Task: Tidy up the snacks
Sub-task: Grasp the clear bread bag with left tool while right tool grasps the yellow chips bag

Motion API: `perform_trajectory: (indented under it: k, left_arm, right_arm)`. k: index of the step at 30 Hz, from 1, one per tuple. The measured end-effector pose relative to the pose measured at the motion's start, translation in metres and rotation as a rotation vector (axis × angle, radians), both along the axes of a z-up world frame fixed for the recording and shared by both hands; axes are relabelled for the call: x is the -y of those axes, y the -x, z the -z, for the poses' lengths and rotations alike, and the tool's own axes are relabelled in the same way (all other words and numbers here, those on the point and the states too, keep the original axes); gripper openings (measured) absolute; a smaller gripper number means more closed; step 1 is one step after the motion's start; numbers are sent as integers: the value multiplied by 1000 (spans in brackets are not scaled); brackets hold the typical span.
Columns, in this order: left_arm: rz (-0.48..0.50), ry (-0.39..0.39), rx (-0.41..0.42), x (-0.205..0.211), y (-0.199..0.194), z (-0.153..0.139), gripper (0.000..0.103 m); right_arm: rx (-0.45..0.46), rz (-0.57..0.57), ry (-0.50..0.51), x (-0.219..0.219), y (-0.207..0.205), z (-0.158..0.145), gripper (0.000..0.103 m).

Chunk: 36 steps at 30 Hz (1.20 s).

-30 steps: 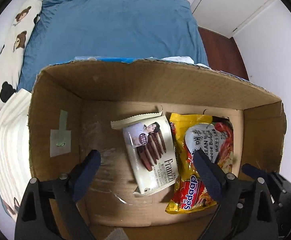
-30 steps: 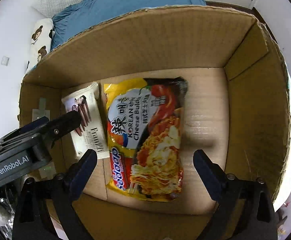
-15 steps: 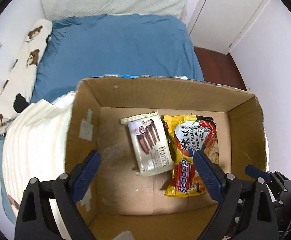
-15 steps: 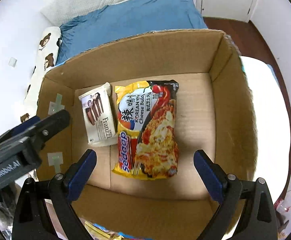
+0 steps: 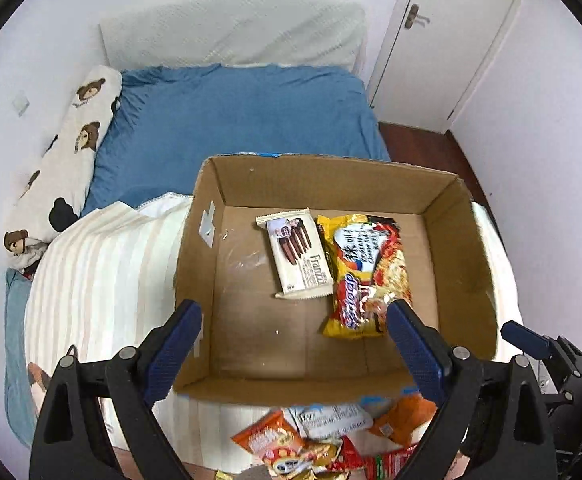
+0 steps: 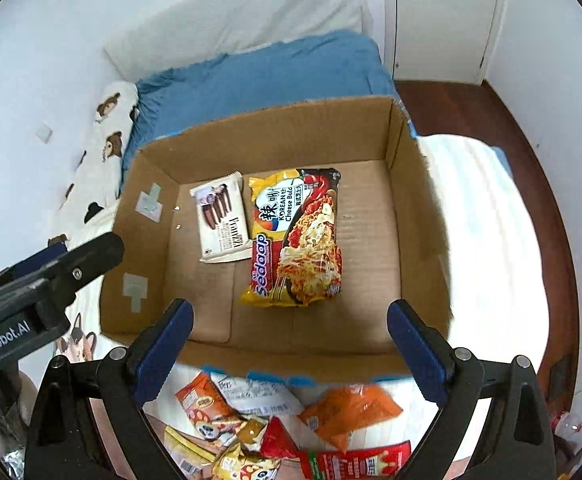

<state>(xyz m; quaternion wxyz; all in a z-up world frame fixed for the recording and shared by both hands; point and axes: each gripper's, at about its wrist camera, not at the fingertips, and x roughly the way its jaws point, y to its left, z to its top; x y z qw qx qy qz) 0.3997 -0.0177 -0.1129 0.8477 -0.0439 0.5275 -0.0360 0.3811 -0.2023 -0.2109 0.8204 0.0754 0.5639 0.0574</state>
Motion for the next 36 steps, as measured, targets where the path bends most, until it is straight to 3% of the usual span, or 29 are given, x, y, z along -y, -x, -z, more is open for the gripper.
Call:
perform_trajectory:
  k: [6, 12, 17, 22, 25, 28, 30, 32, 34, 36]
  left_arm:
    - [17, -35, 83, -1, 56, -23, 95]
    - [10, -2, 29, -18, 114, -8, 95]
    - [39, -86, -107, -36, 170, 51, 95]
    - [59, -135, -341, -52, 219, 146, 95]
    - [48, -157, -435, -57, 230, 191, 95]
    - [18, -151, -482, -61, 229, 218, 95]
    - [-33, -123, -484, -69, 227, 225, 95]
    - [-102, -80, -480, -82, 226, 226, 94]
    - [-166, -17, -485, -97, 228, 225, 94]
    - [-199, 19, -481, -105, 232, 224, 95]
  right_arm:
    - [52, -1, -37, 6, 53, -24, 100]
    - [-30, -3, -105, 14, 117, -2, 100]
    - [-187, 16, -191, 13, 170, 56, 100]
    - [-299, -4, -214, -1, 197, 107, 100]
    - [-323, -78, -172, -17, 202, 124, 99]
    - [-312, -211, -65, -43, 201, 134, 98]
    - [-287, -326, 26, -65, 198, 139, 95]
    - [-275, -433, 120, -87, 194, 144, 83]
    - [-268, -514, 184, -105, 191, 152, 78]
    - [-274, -581, 232, -120, 188, 160, 78]
